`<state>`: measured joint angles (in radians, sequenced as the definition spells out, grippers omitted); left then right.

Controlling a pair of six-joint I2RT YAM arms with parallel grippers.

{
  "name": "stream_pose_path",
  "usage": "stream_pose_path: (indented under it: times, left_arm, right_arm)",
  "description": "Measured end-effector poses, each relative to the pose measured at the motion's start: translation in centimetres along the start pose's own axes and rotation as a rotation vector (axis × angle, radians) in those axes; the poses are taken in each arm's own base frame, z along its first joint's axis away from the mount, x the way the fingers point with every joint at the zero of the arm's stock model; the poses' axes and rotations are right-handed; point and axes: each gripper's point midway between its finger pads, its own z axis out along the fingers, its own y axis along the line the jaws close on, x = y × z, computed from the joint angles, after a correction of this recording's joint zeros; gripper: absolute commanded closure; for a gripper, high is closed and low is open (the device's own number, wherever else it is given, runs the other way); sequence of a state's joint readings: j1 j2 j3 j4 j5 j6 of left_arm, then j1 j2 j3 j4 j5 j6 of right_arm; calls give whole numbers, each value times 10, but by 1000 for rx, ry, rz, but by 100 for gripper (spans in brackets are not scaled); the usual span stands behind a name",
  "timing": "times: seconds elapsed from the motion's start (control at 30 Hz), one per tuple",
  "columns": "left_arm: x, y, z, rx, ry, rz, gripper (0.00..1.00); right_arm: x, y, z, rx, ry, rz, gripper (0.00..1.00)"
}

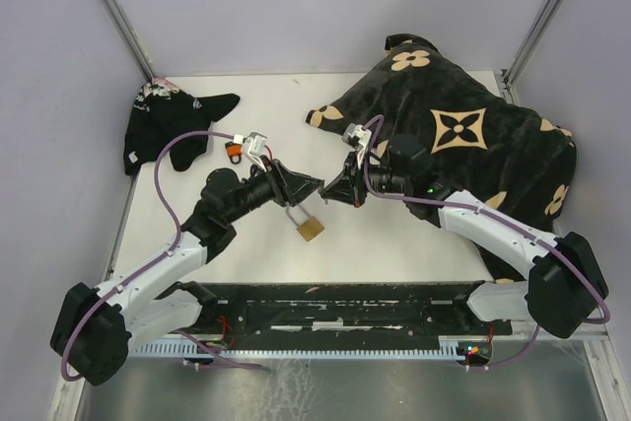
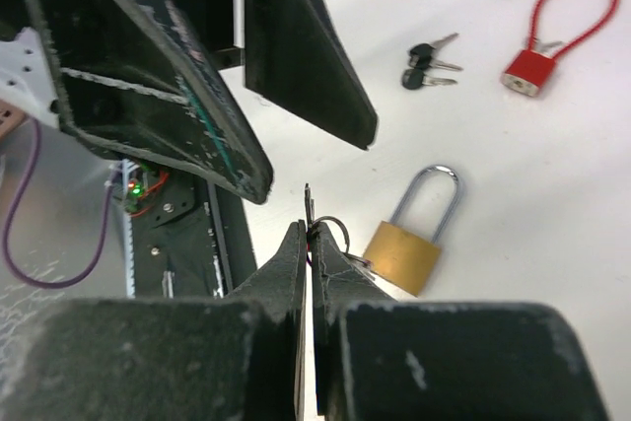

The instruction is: Unlock with the key

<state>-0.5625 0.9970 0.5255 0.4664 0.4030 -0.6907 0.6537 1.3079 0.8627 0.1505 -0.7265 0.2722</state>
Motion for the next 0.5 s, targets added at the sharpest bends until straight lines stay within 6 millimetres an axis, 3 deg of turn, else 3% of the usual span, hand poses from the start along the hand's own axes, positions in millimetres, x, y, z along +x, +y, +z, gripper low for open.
stream_pose_path:
  times: [0.17, 0.37, 0.5]
  left_arm:
    - [1, 2, 4, -78, -4, -55, 36]
    - [8, -11, 12, -166, 7, -100, 37]
    - [10, -3, 16, -244, -3, -138, 42]
  right_arm:
    - [3, -15, -1, 136, 12, -19, 98]
    - [8, -22, 1, 289, 53, -93, 98]
    - [11, -35, -4, 401, 73, -141, 98]
